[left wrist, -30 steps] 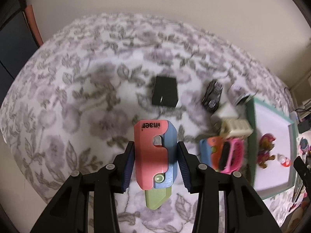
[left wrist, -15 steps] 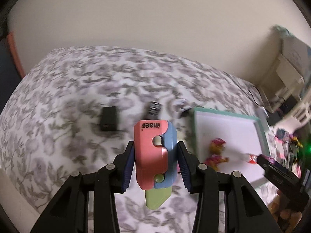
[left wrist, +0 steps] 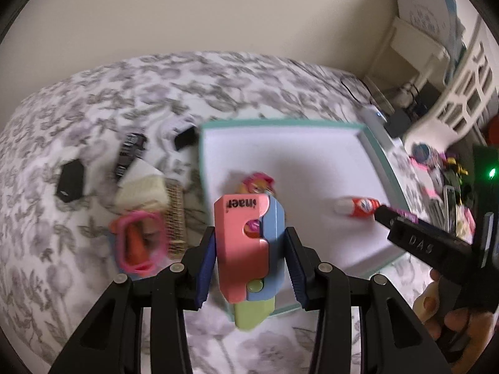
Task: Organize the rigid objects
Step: 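Lower the glue stick into the tray with the right gripper while the left places the toy knife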
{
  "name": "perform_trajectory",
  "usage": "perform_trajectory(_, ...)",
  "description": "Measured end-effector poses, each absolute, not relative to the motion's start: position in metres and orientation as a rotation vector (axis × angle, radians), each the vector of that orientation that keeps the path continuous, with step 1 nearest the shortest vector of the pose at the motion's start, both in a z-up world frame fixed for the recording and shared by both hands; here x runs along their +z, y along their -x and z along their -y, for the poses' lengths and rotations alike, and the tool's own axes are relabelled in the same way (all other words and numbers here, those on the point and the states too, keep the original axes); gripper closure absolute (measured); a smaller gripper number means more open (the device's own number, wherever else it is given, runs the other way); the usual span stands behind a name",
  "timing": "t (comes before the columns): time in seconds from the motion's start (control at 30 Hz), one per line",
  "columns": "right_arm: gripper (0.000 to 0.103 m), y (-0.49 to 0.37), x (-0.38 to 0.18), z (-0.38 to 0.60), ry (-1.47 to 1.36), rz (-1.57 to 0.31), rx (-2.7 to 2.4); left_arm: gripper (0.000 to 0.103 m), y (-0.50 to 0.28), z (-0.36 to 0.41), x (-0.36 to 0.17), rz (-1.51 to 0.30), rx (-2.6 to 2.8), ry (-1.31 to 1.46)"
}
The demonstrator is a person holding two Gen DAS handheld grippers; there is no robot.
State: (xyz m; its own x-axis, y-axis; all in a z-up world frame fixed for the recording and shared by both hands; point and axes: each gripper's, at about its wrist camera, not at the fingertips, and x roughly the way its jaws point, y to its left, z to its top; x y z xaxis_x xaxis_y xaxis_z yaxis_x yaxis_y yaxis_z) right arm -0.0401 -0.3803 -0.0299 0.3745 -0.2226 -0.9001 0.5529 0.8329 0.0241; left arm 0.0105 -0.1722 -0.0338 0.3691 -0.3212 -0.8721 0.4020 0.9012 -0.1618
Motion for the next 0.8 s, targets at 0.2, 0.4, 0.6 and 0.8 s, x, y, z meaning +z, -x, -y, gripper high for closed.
perform_trajectory(0.2,0.020,0.037,-0.033,0.375,-0.330,-1.097,-0.488,0.059,-0.004,0.190,-0.045,-1.105,-0.485,-0.138)
perform_trajectory(0.4,0.020,0.033,-0.047,0.371,-0.313,-1.148,-0.479,0.059,-0.009,0.190,-0.054,-1.137,-0.465,-0.147)
perform_trajectory(0.6,0.020,0.030,-0.057,0.368,-0.301,-1.180,-0.468,0.059,-0.010,0.192,-0.063,-1.150,-0.461,-0.161)
perform_trajectory(0.8,0.020,0.027,-0.068,0.366,-0.292,-1.214,-0.461,0.059,-0.011,0.194,-0.076,-1.183,-0.457,-0.173)
